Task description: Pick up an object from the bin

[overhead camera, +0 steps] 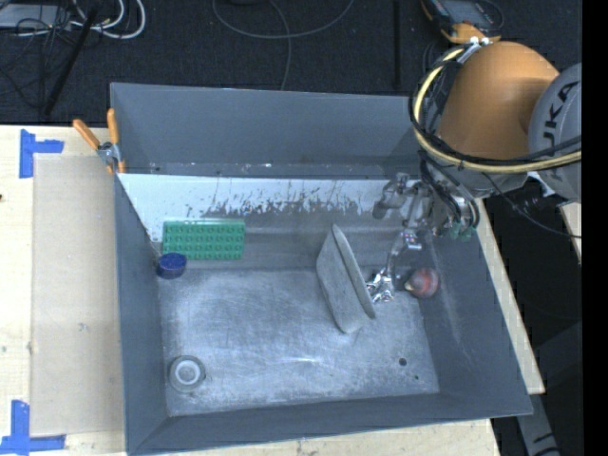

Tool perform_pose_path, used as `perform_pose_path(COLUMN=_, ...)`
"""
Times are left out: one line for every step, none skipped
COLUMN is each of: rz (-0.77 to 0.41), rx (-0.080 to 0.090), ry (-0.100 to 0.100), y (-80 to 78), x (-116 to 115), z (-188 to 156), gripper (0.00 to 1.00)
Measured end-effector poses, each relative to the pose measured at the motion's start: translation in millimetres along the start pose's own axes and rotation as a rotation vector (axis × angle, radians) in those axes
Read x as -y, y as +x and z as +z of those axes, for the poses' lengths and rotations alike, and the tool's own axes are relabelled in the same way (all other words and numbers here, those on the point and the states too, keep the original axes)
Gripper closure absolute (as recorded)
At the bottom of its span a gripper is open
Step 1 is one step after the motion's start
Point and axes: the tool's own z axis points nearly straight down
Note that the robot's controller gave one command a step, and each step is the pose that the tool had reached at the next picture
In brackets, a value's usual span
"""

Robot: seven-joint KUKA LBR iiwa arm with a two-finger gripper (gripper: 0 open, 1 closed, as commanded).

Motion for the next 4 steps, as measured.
perform_pose_path(rz=0.074, rx=-0.016, ry=0.003, y=7.8, x=64.0, z=86.4, gripper=0.0)
perform_pose_path(rz=0.293, rx=-0.007, ry=0.001, y=7.0, x=65.0, z=151.6, gripper=0.0)
perform_pose_path(rz=0.29, rx=-0.007, ry=0.001, y=6.5, x=64.5, z=149.9, gripper=1.0)
perform_pose_path(rz=0.282, rx=0.003, ry=0.001, y=-7.1, x=75.0, z=58.3, gripper=1.0)
